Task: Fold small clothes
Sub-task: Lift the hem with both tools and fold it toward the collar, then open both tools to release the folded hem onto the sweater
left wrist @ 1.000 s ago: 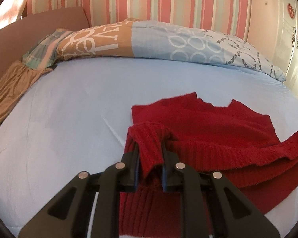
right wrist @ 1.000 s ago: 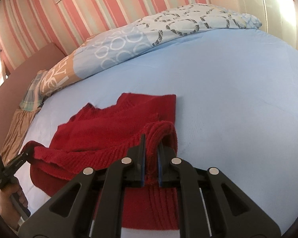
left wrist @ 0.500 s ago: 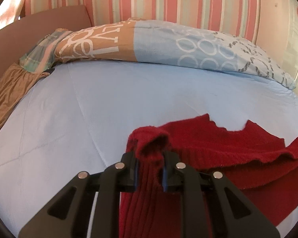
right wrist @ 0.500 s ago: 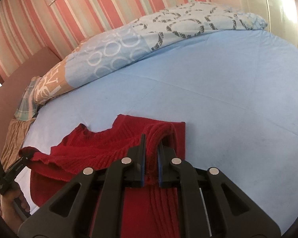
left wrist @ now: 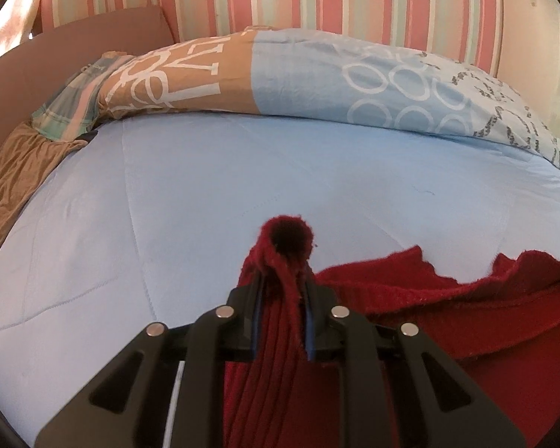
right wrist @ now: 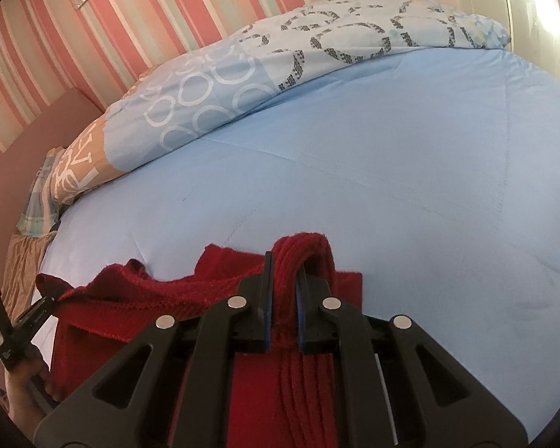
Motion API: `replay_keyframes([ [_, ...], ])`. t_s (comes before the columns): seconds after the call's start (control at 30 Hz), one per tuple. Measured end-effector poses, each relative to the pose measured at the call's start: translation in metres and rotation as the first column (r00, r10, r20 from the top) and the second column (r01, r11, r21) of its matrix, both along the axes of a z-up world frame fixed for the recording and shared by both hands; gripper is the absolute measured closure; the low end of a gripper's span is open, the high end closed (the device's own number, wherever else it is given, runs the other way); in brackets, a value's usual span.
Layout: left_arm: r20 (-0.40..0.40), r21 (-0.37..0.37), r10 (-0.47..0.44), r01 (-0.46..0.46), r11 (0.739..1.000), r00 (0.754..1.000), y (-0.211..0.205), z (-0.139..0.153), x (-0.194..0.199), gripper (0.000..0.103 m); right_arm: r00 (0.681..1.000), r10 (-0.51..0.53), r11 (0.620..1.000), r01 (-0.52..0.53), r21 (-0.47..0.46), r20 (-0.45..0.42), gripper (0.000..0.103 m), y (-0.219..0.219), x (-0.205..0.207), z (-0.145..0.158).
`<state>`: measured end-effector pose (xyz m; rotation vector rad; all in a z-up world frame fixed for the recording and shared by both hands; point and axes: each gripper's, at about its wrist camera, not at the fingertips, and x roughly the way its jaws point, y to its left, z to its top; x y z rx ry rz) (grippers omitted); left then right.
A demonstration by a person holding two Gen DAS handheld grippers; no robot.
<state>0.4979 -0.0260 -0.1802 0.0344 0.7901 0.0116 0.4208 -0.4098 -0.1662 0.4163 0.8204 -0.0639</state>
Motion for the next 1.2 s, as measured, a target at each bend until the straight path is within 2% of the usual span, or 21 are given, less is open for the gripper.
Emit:
replay_keyframes([
  [0.1,-0.012,-0.009,0.021,-0.021,1.000,1.000,0.000,-0.004,0.014,0.081,1.000,-0.006,1.000,0.006,0.013,-0.026,0.093,-0.002,0.013,-0.008],
  [0.13,-0.022,-0.013,0.030,-0.030,0.999,0.999,0.000,-0.006,0.019,0.077,0.999,-0.012,1.000,0.012,0.022,-0.036,0.092,-0.004,0.017,-0.010],
  [0.2,-0.054,-0.011,0.056,-0.057,0.998,0.997,0.002,-0.011,0.030,0.058,0.998,-0.028,0.998,0.031,0.053,-0.063,0.091,-0.008,0.024,-0.017],
  [0.23,-0.091,-0.024,0.063,-0.066,0.998,0.994,0.004,-0.016,0.039,0.035,0.997,-0.035,0.997,0.040,0.073,-0.076,0.087,-0.011,0.028,-0.021],
  [0.27,-0.103,-0.042,0.065,-0.069,0.997,0.993,0.007,-0.018,0.043,0.028,0.995,-0.043,0.996,0.049,0.078,-0.087,0.081,-0.012,0.030,-0.023],
  [0.4,-0.087,0.005,0.071,-0.071,0.998,0.994,0.011,-0.012,0.052,0.027,0.995,-0.045,0.999,0.047,0.020,-0.092,0.068,-0.011,0.037,-0.021],
  [0.43,-0.069,0.025,0.060,-0.058,0.998,0.996,0.010,-0.009,0.050,0.027,0.995,-0.056,0.998,0.056,-0.011,-0.082,0.051,-0.010,0.036,-0.018],
  [0.47,-0.057,0.040,0.053,-0.051,0.998,0.997,0.010,-0.006,0.049,0.027,0.996,-0.066,0.997,0.065,-0.030,-0.064,0.039,-0.011,0.034,-0.014],
  [0.57,-0.025,0.062,0.041,-0.039,0.997,0.999,0.012,0.003,0.042,0.027,0.997,-0.077,0.995,0.076,-0.070,-0.013,0.038,-0.013,0.027,0.003],
  [0.77,0.021,0.088,-0.018,0.016,0.996,1.000,0.002,0.022,0.021,0.023,0.999,0.020,0.988,-0.014,-0.152,0.035,0.031,0.007,0.008,0.025],
  [1.0,0.027,0.114,-0.084,0.080,0.990,0.996,-0.005,0.022,-0.019,0.022,0.993,0.120,0.972,-0.118,-0.201,0.001,0.031,0.033,-0.022,0.015],
  [1.13,0.044,0.126,-0.092,0.086,0.988,0.995,-0.004,0.013,-0.050,0.022,0.990,0.139,0.958,-0.136,-0.253,-0.006,0.030,0.045,-0.049,0.008],
  [1.2,0.042,0.124,-0.106,0.100,0.987,0.993,-0.008,0.005,-0.063,0.019,0.988,0.156,0.950,-0.148,-0.275,0.006,0.026,0.057,-0.059,0.005],
])
